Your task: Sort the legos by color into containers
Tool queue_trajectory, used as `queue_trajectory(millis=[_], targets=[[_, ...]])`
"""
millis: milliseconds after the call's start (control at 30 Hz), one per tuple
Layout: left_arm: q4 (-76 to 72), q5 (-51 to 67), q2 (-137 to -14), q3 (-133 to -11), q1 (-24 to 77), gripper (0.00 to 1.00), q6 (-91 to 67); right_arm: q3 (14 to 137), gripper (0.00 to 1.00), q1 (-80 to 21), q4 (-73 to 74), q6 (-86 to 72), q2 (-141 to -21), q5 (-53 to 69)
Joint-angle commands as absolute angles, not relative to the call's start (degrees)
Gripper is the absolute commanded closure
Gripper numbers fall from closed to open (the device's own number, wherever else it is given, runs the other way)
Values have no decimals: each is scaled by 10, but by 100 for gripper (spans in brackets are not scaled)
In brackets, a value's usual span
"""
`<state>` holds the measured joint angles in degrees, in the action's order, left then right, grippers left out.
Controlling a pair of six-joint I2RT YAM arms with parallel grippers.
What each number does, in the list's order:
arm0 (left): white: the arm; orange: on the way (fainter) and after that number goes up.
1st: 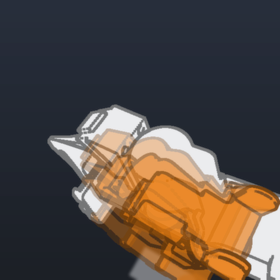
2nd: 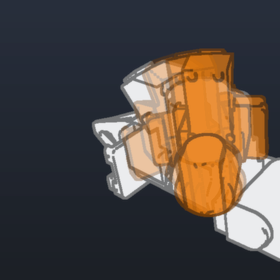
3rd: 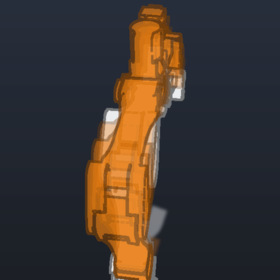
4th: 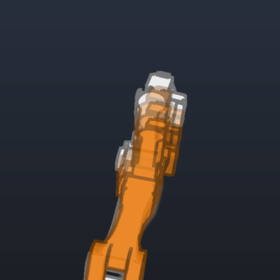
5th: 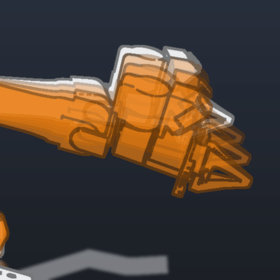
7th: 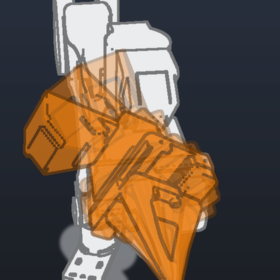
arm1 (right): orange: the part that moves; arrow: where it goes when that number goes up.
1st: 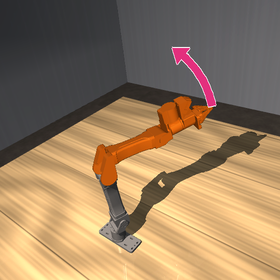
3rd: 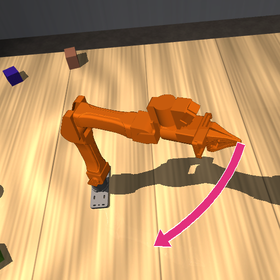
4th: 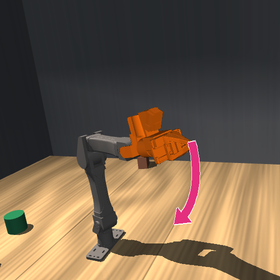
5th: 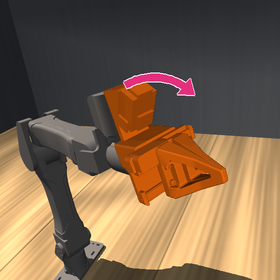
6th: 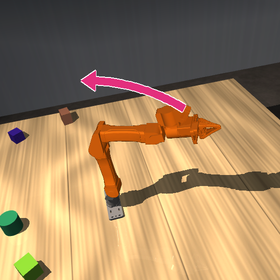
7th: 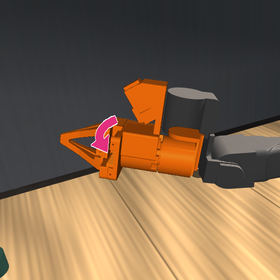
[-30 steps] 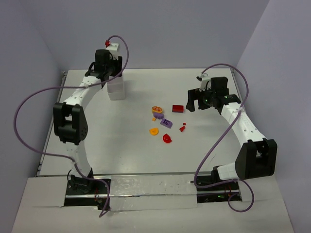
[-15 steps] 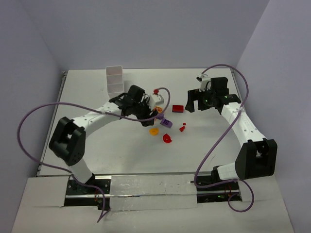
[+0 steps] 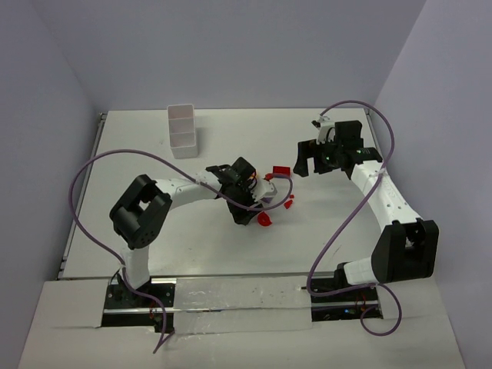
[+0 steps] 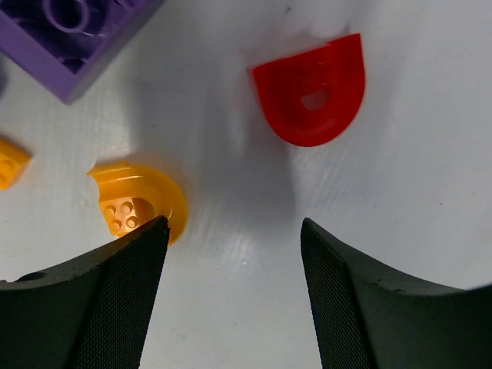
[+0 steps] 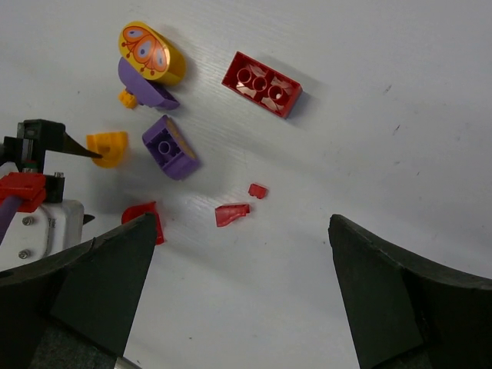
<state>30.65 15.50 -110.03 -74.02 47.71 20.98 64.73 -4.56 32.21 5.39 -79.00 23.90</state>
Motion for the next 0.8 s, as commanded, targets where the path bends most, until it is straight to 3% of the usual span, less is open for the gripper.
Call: queue_trajectory(millis=[0, 300, 767], targets=[[296, 125, -1106, -781, 476, 25, 230, 670, 0, -41, 325, 55, -790, 251], [325, 120, -1095, -807, 476, 31, 248, 674, 0, -41, 327, 56, -798, 257], [337, 76, -1161, -844, 463, 27, 209, 685, 0, -41, 336, 62, -809, 258]])
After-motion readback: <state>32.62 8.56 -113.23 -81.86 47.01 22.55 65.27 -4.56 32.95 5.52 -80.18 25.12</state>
